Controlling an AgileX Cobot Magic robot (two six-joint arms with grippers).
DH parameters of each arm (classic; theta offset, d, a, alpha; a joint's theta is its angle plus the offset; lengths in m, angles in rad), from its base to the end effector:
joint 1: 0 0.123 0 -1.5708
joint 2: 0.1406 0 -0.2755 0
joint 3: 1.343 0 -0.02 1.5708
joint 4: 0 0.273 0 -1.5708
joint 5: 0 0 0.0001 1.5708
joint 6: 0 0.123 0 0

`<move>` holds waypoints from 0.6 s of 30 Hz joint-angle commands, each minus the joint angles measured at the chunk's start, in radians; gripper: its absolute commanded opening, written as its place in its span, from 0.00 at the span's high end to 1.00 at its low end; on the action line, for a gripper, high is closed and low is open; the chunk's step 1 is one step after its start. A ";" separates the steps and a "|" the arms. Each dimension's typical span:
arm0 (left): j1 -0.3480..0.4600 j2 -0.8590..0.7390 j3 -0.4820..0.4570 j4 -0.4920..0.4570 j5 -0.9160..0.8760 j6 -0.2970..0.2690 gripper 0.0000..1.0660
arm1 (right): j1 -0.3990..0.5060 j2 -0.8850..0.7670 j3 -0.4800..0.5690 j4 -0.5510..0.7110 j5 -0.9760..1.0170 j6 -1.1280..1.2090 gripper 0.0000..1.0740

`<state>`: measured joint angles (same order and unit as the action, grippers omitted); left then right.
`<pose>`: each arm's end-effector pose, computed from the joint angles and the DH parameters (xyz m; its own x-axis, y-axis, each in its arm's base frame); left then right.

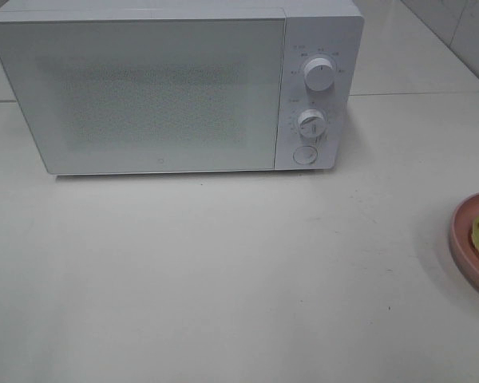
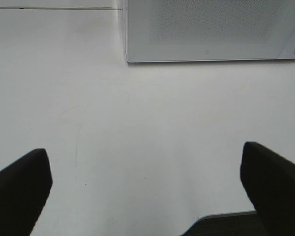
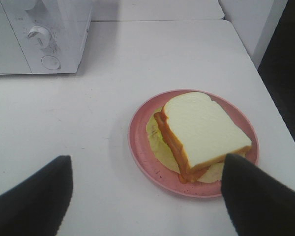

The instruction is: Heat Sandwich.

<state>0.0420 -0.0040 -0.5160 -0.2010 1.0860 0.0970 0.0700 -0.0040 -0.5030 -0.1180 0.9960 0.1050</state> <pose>0.0486 -0.0197 0.2777 -0.4525 -0.0167 -0.8916 0.1171 0.9901 -0.0780 0.0556 -0.0083 0.2823 -0.3860 0.0135 -0.9224 0.0370 0.9993 -0.0009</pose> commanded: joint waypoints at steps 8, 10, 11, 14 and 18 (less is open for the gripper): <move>-0.001 -0.024 0.002 -0.001 -0.011 -0.002 0.08 | -0.007 -0.024 0.003 -0.002 0.000 -0.008 0.30; -0.001 -0.024 0.002 -0.001 -0.011 -0.002 0.08 | -0.007 -0.024 0.003 -0.002 0.000 -0.008 0.30; -0.001 -0.024 0.002 -0.001 -0.011 -0.002 0.08 | -0.007 -0.024 0.003 -0.002 0.000 -0.008 0.30; -0.001 -0.024 0.002 -0.001 -0.011 -0.002 0.08 | -0.007 -0.024 0.003 -0.002 0.000 -0.008 0.30; -0.001 -0.024 0.002 -0.001 -0.011 -0.002 0.08 | -0.007 -0.024 0.003 -0.002 0.000 -0.008 0.30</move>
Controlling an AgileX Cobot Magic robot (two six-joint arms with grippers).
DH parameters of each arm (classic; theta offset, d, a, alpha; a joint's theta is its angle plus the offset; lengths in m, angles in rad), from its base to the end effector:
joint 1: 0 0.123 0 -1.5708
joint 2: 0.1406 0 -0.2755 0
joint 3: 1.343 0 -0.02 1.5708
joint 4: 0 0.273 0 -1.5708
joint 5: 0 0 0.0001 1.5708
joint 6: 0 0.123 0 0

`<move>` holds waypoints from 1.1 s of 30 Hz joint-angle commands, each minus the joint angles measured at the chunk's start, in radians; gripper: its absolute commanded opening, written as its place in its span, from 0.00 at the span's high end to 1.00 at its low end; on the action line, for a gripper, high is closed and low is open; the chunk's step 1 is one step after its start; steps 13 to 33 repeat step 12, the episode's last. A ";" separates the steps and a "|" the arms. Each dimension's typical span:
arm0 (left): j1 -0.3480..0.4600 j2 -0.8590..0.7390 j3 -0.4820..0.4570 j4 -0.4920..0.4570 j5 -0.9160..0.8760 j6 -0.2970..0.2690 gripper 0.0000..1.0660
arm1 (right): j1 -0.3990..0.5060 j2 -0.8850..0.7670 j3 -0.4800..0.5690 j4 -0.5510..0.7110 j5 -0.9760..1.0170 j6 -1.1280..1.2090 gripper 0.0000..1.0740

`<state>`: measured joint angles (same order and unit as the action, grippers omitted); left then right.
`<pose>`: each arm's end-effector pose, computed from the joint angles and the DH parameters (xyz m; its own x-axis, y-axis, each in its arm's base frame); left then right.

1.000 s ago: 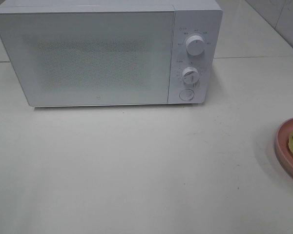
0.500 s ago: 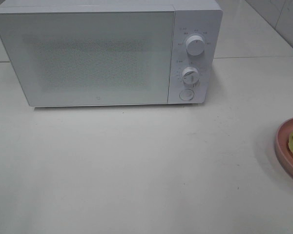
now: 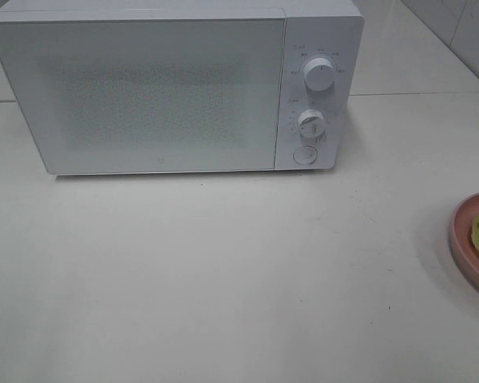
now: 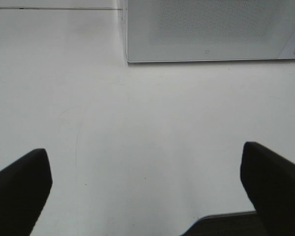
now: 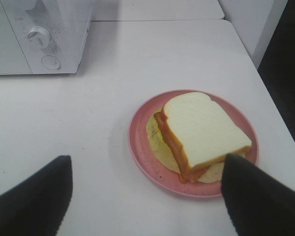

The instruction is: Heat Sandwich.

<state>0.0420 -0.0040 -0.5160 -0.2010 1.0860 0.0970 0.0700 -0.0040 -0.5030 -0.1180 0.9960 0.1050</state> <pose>0.0486 -0.0197 0.2777 -0.4525 -0.0167 -0.8916 0.1171 0.9901 -0.0780 0.0556 -0.0083 0.2823 -0.3860 0.0135 -0.9224 0.0370 0.9993 -0.0009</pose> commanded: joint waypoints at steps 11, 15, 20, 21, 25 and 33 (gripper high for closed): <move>-0.001 -0.024 0.002 -0.001 -0.011 -0.002 0.08 | -0.007 -0.024 0.003 -0.002 0.000 -0.008 0.30; -0.001 -0.024 0.002 -0.001 -0.011 -0.002 0.08 | -0.007 -0.024 0.003 -0.002 0.000 -0.008 0.30; -0.001 -0.024 0.002 -0.001 -0.011 -0.002 0.08 | -0.007 -0.024 0.003 -0.002 0.000 -0.008 0.30; -0.001 -0.024 0.002 -0.001 -0.011 -0.002 0.08 | -0.007 -0.024 0.003 -0.002 0.000 -0.008 0.30; -0.001 -0.024 0.002 -0.001 -0.011 -0.002 0.08 | -0.007 -0.024 0.003 -0.002 0.000 -0.008 0.30; -0.001 -0.024 0.002 -0.001 -0.011 -0.002 0.08 | -0.007 -0.024 0.003 -0.002 0.000 -0.008 0.30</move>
